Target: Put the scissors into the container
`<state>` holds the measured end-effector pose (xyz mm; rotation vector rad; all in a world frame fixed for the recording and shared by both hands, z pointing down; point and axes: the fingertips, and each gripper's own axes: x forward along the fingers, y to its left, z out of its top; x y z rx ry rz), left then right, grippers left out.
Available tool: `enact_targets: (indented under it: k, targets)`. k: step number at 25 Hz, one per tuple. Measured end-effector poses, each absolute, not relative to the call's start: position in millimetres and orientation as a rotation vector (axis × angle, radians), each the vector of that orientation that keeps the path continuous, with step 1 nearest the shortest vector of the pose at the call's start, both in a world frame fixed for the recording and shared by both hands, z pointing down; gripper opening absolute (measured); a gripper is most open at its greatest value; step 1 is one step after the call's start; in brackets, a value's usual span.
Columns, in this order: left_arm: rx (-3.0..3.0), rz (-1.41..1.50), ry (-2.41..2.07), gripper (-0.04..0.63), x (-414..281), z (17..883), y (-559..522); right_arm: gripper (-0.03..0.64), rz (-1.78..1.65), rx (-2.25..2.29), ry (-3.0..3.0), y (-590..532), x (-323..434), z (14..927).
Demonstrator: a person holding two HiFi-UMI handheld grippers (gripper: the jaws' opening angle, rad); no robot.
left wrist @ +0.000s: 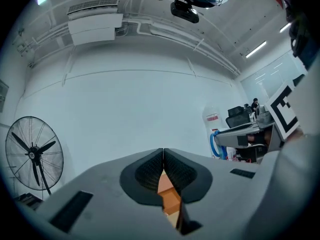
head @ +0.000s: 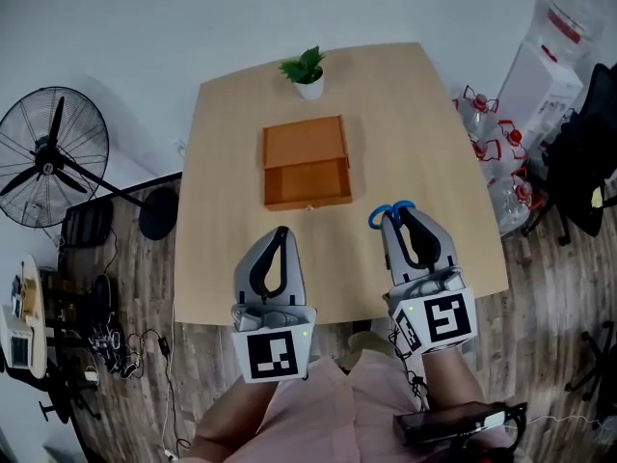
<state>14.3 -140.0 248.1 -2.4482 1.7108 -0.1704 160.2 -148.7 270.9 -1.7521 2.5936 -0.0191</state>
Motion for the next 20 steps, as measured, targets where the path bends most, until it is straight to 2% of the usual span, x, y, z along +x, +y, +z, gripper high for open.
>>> enact_targets:
  k: [10, 20]
  targets:
    - [-2.304, -0.106, 1.878, 0.009, -16.5, 220.3, -189.3, 0.072, 0.112, -1.536, 2.73, -223.1, 123.7, 232.9]
    - [-2.322, -0.159, 1.954, 0.009, -56.7, 245.9, -230.2, 0.072, 0.044, -1.492, 2.815, -276.0, 80.3, 257.3]
